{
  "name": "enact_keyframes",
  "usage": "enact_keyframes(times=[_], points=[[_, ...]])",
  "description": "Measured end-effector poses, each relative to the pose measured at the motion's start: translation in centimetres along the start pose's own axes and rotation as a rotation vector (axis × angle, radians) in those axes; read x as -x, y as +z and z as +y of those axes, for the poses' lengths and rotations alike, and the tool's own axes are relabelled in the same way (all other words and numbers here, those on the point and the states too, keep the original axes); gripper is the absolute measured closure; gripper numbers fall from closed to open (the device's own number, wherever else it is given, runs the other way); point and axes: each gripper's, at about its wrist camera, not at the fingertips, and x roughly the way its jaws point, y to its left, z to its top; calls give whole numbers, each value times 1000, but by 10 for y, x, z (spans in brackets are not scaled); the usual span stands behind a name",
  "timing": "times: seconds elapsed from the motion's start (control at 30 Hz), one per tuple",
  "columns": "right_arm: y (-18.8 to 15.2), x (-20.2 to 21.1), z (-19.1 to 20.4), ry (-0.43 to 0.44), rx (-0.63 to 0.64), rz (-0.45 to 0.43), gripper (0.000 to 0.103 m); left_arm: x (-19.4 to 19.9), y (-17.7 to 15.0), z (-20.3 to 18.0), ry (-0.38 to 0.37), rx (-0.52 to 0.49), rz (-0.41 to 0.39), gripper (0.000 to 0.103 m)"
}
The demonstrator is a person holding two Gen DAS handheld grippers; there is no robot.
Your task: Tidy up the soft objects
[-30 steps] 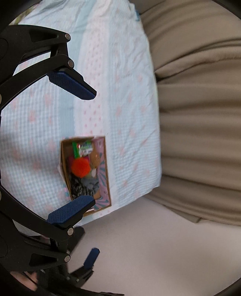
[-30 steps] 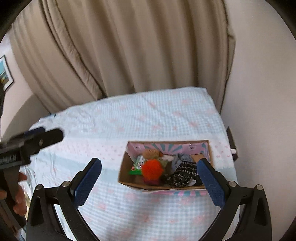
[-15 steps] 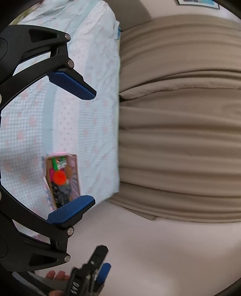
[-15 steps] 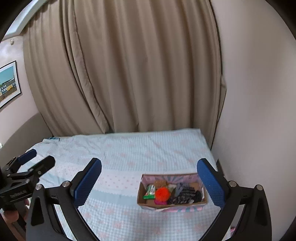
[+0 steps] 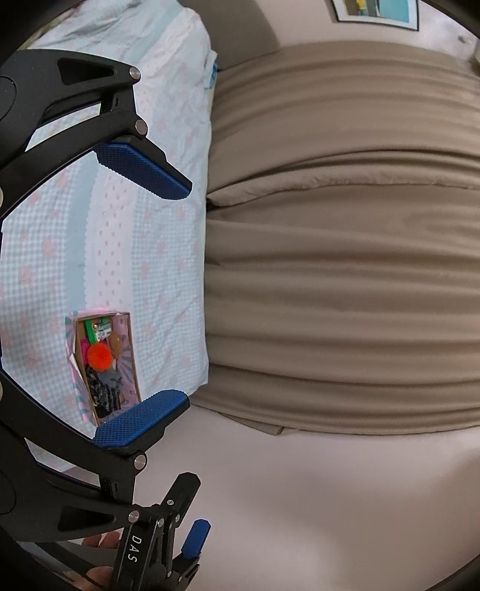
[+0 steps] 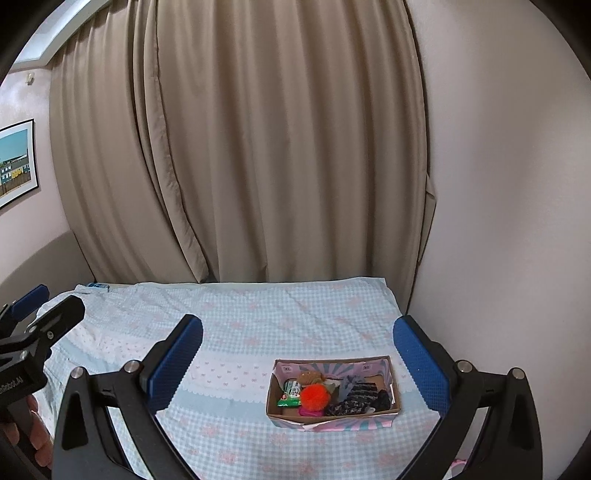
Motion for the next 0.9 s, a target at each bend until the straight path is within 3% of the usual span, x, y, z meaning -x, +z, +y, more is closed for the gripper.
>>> enact_keyframes(times=[0.9], points=[[-1, 7, 0, -23, -3, -5, 0, 6, -2, 5, -2, 7, -13, 0]])
